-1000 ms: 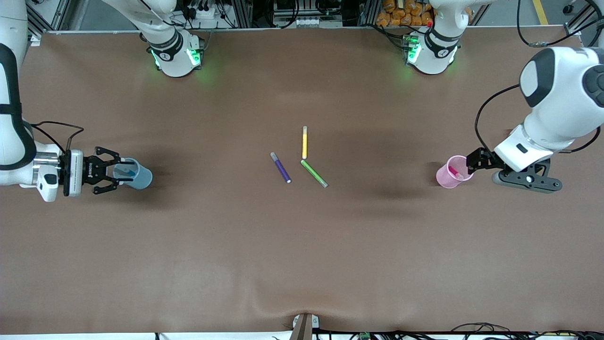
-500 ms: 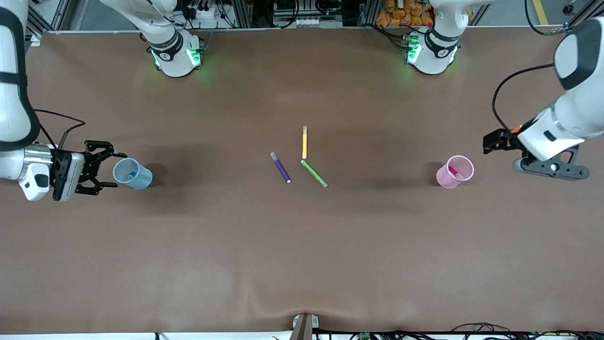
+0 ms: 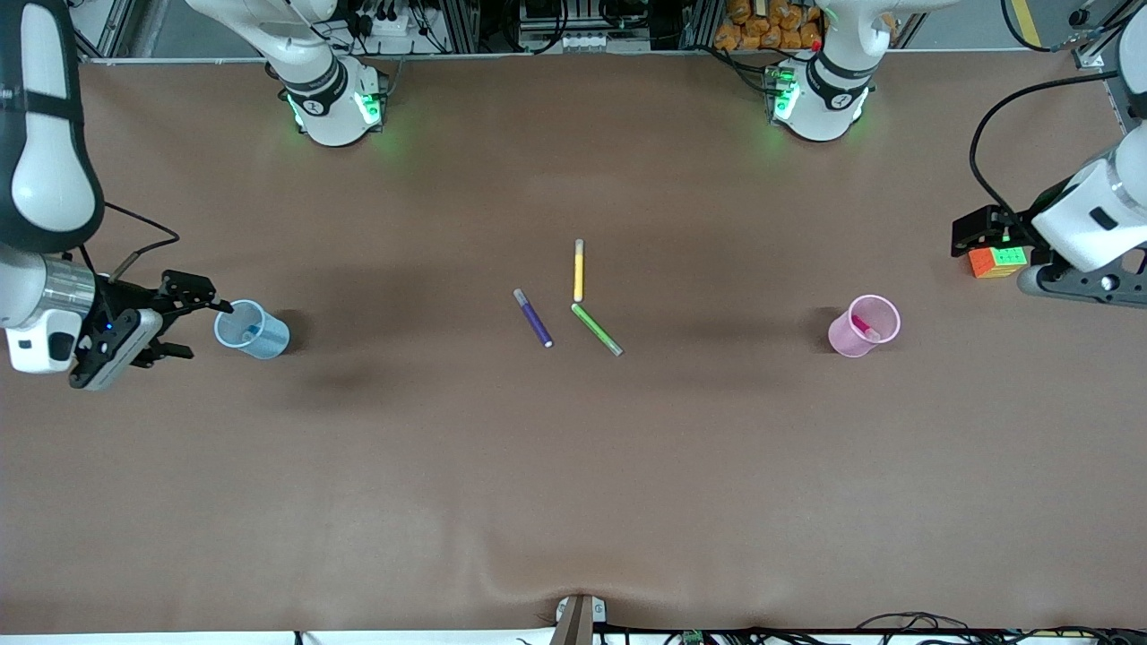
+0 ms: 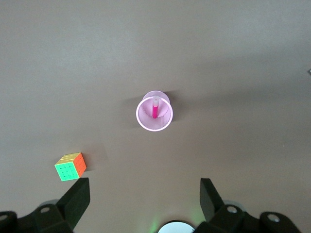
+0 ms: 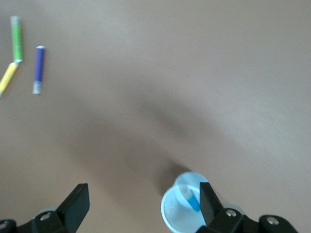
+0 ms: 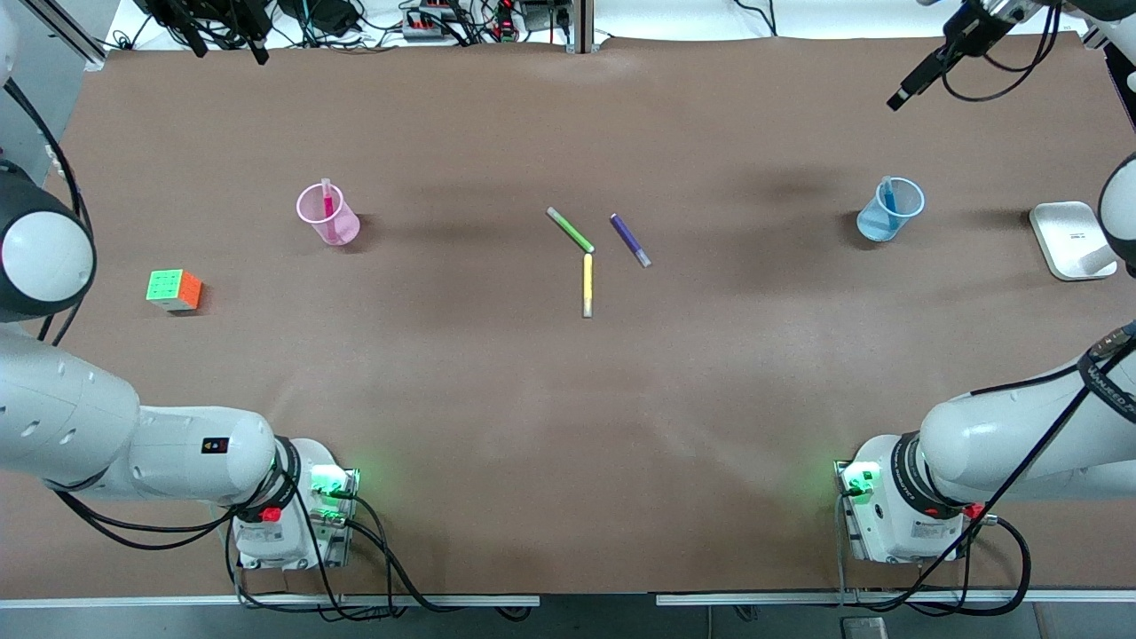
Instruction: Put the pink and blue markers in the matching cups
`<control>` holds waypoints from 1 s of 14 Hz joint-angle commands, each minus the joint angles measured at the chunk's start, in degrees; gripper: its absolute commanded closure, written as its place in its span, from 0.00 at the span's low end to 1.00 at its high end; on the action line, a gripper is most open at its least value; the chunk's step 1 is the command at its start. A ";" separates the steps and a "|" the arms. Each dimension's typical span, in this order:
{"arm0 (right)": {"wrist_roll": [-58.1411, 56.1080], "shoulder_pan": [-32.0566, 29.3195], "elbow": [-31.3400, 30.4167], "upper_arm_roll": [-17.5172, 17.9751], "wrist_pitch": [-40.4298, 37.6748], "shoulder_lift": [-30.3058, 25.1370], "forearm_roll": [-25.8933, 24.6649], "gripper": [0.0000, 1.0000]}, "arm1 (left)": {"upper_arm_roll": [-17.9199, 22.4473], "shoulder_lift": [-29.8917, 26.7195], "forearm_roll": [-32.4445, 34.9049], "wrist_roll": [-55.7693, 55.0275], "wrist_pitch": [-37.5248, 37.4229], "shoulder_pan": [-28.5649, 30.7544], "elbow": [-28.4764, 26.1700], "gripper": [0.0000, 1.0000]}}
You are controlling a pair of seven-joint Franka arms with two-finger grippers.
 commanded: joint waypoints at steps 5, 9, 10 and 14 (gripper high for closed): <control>29.34 2.48 -0.05 0.22 -1.58 -7.16 -6.72 0.00 | 3.19 -3.69 0.21 0.70 -2.45 -1.15 4.43 0.00; 43.75 4.77 -0.31 0.22 -4.13 -10.23 -12.62 0.00 | 3.19 -4.74 -0.66 -0.78 -5.25 -0.97 4.35 0.00; 45.44 4.77 -0.40 0.22 -4.66 -10.85 -13.67 0.00 | 3.37 -4.92 -0.67 -1.66 -5.44 -0.97 4.35 0.00; 47.30 4.07 2.57 -0.13 -7.99 -12.17 -14.21 0.00 | 3.10 -6.15 -0.58 -3.08 -5.53 -1.06 3.38 0.00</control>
